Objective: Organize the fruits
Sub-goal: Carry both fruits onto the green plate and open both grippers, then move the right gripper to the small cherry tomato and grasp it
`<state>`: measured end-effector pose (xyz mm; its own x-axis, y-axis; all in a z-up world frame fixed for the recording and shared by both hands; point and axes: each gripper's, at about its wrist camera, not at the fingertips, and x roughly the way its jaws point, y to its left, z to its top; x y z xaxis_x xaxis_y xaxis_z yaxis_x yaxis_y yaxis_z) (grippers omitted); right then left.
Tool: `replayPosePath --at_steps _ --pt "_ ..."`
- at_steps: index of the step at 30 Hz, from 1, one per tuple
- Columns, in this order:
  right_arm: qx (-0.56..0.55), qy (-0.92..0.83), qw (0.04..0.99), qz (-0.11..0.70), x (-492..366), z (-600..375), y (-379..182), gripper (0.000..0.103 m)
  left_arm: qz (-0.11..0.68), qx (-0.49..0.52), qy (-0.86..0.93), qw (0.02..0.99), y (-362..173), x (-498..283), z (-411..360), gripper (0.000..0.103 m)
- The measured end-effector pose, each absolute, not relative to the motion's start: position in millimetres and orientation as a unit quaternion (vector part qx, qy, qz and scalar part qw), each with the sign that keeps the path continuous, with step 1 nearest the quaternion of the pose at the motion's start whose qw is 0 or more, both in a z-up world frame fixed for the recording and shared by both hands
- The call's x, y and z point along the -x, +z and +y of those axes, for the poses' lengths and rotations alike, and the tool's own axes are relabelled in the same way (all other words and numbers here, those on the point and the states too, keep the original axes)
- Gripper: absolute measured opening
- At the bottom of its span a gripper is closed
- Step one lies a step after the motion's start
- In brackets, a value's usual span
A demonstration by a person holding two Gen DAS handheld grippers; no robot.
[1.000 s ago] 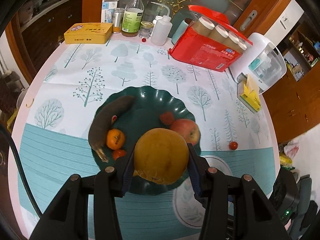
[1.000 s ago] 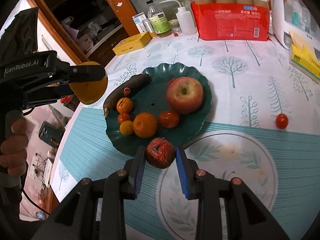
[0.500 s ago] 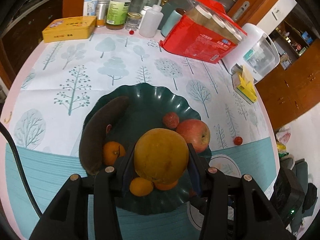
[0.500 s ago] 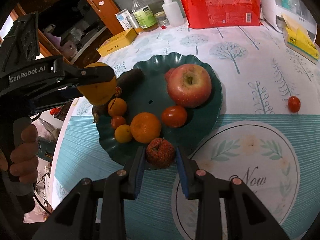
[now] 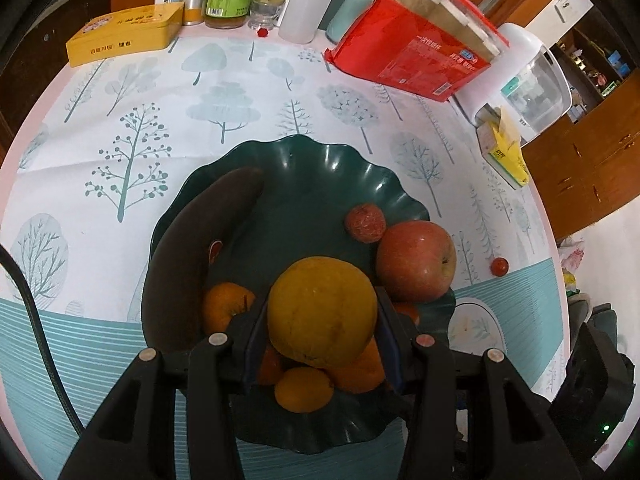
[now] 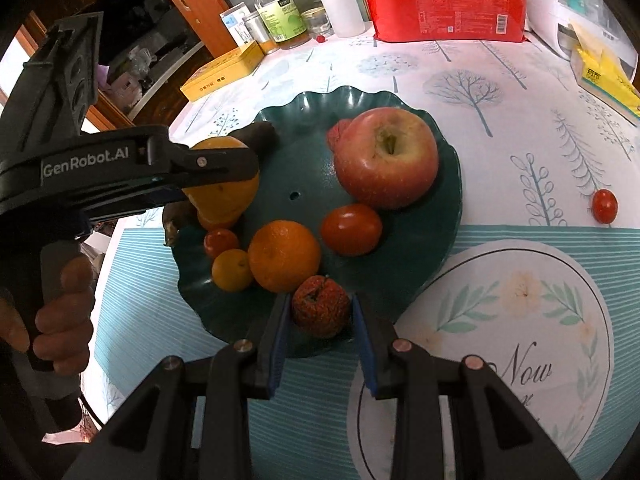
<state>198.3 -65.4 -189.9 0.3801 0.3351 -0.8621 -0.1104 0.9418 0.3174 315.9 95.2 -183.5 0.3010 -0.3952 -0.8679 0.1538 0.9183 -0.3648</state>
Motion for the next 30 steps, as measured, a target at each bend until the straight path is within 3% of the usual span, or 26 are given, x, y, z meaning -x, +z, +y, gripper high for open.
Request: replayPosePath --at_steps 3,15,30 --pt "-0.103 0.133 0.823 0.543 -199 -66 -190 0.033 0.57 0.102 -0.168 0.798 -185 -317 96 0.049" --pt "-0.11 0.109 0.841 0.518 -193 -85 -175 0.055 0.547 0.095 -0.169 0.815 -162 -305 95 0.063" --pt "-0.102 0.098 0.856 0.497 -175 -135 -152 0.056 0.537 0.08 -0.135 0.829 -125 -267 64 0.074"
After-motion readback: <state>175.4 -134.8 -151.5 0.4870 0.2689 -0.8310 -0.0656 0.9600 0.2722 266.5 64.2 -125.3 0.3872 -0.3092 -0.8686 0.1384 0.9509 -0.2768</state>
